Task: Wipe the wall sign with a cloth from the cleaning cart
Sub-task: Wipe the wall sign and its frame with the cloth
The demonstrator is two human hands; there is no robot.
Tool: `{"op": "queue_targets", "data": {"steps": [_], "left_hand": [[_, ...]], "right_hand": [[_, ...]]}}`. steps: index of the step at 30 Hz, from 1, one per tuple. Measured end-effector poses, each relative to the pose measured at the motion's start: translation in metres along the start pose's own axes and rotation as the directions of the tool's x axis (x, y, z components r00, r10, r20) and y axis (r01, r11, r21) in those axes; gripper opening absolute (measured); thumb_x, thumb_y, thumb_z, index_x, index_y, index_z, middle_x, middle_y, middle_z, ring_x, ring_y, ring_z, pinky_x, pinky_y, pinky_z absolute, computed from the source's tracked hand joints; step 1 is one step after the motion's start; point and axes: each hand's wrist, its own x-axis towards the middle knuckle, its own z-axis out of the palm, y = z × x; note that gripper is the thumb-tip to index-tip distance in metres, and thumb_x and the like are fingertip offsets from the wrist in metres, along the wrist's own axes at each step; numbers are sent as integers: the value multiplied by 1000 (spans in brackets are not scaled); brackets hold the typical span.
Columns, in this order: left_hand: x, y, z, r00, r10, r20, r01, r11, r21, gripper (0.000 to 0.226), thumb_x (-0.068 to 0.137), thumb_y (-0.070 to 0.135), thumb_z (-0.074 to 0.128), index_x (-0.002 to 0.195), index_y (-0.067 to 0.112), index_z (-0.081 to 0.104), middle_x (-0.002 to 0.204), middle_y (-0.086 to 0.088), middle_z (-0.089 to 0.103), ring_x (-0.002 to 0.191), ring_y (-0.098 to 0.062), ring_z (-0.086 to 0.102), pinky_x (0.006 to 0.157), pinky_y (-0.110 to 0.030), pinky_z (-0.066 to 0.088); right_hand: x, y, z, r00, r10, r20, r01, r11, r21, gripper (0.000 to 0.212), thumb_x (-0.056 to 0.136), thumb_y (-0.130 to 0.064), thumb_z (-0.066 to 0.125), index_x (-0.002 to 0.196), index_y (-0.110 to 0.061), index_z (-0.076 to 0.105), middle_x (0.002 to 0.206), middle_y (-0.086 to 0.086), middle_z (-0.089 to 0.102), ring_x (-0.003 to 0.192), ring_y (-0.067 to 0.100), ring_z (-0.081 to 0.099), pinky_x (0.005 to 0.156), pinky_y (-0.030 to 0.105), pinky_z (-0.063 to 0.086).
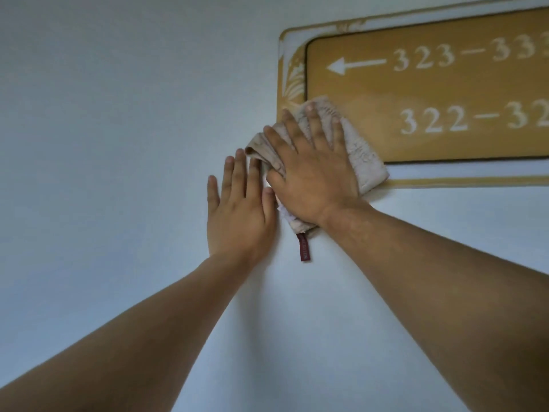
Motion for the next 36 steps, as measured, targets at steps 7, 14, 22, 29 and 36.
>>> {"op": "queue_targets", "data": {"steps": [7, 14, 22, 29, 36], "left_hand": [[-20, -5, -13, 994, 68, 85, -65, 997, -41, 67, 100, 45, 9, 159, 15, 2, 168, -6, -4, 153, -18, -15, 124, -46, -5], [-21, -10, -37, 994, 43, -96, -67, 966, -251, 26, 95, 27, 35, 103, 17, 57, 95, 3, 50, 87, -19, 47, 83, -44, 43], [55, 45, -60, 944, -306, 122, 327, 827, -458, 68, 88, 62, 37, 141, 20, 41, 120, -1, 58, 111, -26, 59, 90, -38, 45], [70, 40, -66, 931, -240, 277, 356, 771, -528, 42, 71, 52, 59, 103, 25, 54, 95, 5, 62, 80, -12, 63, 67, -25, 50], [80, 18, -69, 886, -164, 434, 380, 794, -474, 23, 86, 38, 65, 88, 15, 60, 83, 2, 66, 72, -12, 60, 60, -22, 44]], "right_hand": [[-15, -6, 8, 999, -30, 22, 30, 1000, 1, 69, 97, -54, 35, 159, -35, 12, 169, -1, -1, 152, 33, -16, 119, 59, -5], [-21, 4, -6, 988, -141, 71, 129, 980, 150, 72, 94, -65, 18, 158, -32, 20, 169, 0, 2, 152, 29, -19, 119, 58, -6], [7, 35, -22, 990, -132, -56, 143, 944, 298, 52, 97, -38, 22, 127, -32, 64, 145, -17, 53, 146, 12, 29, 106, 43, 22], [15, 49, -20, 988, -40, -151, 87, 943, 322, 58, 82, -38, 56, 138, -28, 46, 146, 2, 41, 129, 23, 43, 98, 41, 43], [28, 49, -22, 991, 34, -131, -2, 972, 236, 90, 70, -56, 54, 149, -14, 40, 129, 10, 48, 107, 28, 46, 89, 41, 46]]}}
